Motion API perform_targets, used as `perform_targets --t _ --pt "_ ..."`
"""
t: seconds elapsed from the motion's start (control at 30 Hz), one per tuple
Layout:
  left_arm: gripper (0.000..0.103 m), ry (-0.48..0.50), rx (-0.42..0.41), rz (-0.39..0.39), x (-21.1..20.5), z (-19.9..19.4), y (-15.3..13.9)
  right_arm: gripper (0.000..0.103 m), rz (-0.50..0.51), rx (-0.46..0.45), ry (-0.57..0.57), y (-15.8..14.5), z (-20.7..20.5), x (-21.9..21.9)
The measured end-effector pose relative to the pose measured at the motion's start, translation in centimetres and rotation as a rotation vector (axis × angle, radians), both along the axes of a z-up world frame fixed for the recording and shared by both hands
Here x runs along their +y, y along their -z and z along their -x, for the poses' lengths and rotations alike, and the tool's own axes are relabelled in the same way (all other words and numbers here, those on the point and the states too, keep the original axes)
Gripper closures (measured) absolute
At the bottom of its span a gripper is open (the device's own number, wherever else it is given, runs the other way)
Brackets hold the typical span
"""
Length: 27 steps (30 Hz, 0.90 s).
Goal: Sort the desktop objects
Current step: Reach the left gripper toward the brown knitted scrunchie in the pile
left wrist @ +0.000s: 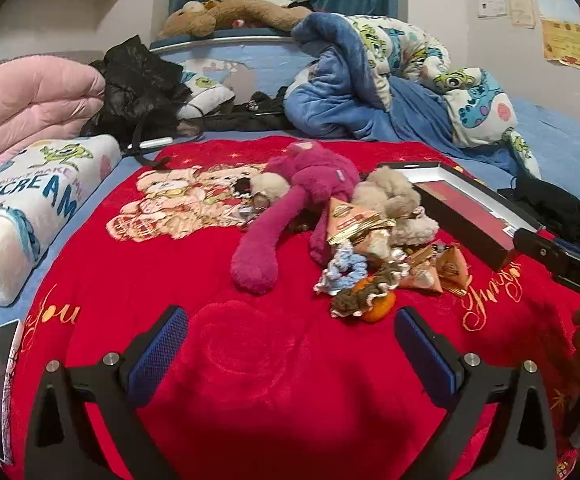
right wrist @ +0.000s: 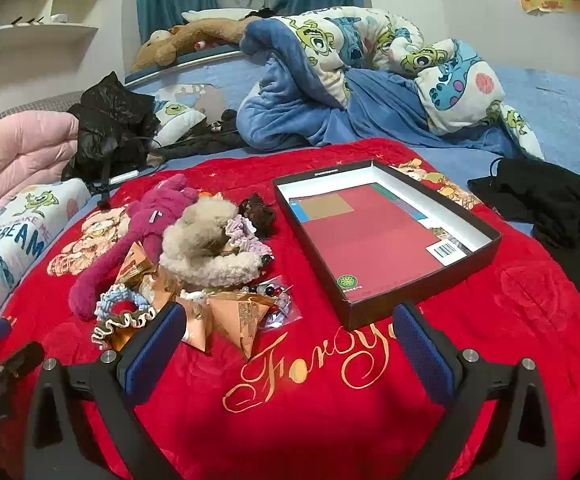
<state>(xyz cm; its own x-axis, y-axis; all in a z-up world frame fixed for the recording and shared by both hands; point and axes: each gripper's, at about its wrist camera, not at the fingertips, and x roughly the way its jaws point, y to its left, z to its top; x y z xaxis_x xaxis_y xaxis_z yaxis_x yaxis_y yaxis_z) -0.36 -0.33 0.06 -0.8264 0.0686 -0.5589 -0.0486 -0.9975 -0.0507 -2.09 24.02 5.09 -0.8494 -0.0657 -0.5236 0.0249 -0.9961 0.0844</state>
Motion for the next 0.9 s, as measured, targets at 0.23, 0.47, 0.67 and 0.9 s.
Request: perform_targets --t 0.23,0.47,0.67,0.9 --pt "0.0 0.046 -0.009 0.033 2.0 0.5 0.3 0.0 0.006 0.011 -0.023 -0.3 0.3 -0.2" --pt "0.0 0.077 -0.023 0.057 3.2 2.3 0.5 0.0 -0.014 0.006 0.002 -0.2 1.1 0.5" --pt "0.0 0.092 -0.05 0.081 4.2 5.1 1.1 0.0 0.009 0.013 0.007 -0.3 1.5 0.9" --pt "0.0 0.119 -0.118 0.111 5.5 7.8 2.8 0.0 0.08 0.019 -0.01 -0.4 1.6 0.6"
